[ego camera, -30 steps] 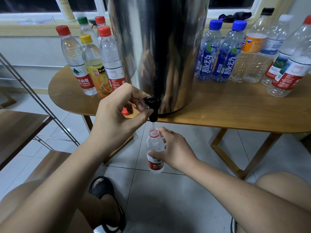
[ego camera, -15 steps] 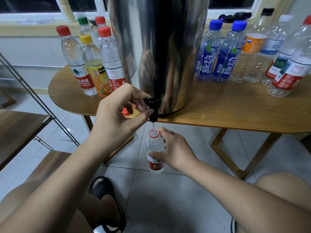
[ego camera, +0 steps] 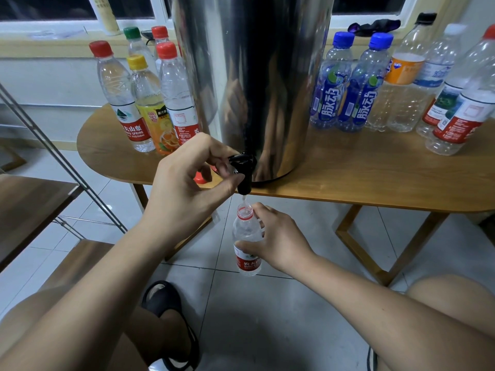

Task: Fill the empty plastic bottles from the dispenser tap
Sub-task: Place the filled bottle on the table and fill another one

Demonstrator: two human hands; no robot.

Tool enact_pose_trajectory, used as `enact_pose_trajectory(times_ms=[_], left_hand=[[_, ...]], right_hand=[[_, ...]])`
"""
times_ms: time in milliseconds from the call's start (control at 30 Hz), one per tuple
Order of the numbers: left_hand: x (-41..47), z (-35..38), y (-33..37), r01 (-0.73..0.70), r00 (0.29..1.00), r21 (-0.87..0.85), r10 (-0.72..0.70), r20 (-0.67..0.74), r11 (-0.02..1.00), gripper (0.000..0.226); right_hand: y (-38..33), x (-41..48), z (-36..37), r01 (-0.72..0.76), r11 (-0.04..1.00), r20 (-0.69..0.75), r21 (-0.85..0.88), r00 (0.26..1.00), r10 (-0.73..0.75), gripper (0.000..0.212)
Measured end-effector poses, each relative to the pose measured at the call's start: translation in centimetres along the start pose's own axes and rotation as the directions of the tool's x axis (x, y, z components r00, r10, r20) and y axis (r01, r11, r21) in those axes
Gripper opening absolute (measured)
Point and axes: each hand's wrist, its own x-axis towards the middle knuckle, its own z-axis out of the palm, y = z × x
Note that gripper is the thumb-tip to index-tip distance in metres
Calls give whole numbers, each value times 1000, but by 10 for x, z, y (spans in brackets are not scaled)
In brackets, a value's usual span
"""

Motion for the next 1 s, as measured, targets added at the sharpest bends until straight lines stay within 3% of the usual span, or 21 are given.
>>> enact_pose_trajectory(times_ms=[633,1000], left_hand=[[-1,2,-2,9,1000,-6,-9,-4,1000,28],[-2,1,-5,22,999,9,-22,27,1000,41]], right_hand=[[0,0,-1,15,1000,-20,-5,1000,-15,70],[-1,-1,-2,28,999,-25,-19,999,-29,61]])
